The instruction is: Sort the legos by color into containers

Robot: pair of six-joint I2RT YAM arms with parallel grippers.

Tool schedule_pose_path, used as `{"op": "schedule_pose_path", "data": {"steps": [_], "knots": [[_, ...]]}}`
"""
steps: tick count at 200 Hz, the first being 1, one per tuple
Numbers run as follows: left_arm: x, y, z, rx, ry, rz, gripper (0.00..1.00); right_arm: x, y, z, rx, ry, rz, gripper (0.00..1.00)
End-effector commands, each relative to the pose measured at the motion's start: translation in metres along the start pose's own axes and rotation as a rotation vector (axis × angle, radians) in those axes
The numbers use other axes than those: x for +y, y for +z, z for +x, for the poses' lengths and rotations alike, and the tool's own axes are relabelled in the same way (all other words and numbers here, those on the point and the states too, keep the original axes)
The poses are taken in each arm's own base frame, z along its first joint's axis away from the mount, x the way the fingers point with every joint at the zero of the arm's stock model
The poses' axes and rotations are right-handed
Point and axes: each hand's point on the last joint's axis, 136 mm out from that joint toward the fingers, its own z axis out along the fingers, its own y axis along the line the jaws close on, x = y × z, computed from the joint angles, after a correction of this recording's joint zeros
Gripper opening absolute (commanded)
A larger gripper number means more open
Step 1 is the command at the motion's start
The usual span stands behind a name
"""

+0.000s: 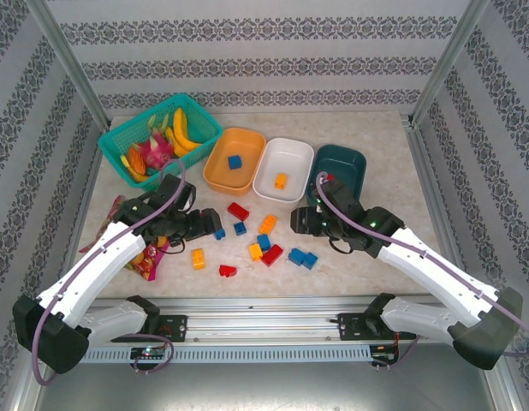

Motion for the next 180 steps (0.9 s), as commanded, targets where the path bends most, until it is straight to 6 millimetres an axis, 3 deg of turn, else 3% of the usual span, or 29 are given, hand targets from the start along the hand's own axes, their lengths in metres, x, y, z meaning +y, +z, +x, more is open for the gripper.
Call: {"op": "schedule_pose_path", "data": {"steps": [1, 46, 101, 138, 180], "knots": [[-0.001, -0.002, 0.006, -0.012, -0.017, 0.003, 0.84, -0.013, -0.003, 0.015, 0.027, 0.035, 0.043, 0.63], [0.015, 0.003, 0.019, -0.014, -0.035, -0.063, 0.81, -0.007, -0.004, 0.024, 0.061, 0.029, -0.009, 0.63], [0.039, -0.011, 0.024, -0.065, -0.094, -0.135, 0.78, 0.044, 0.005, 0.032, 0.108, -0.106, -0.191, 0.63], [0.065, -0.03, 0.041, -0.091, -0.153, -0.176, 0.77, 0.076, 0.024, 0.038, 0.128, -0.193, -0.198, 0.64], [0.093, -0.062, 0.052, -0.173, -0.216, -0.203, 0.75, 0.131, 0.055, 0.057, 0.18, -0.299, -0.216, 0.65]]}}
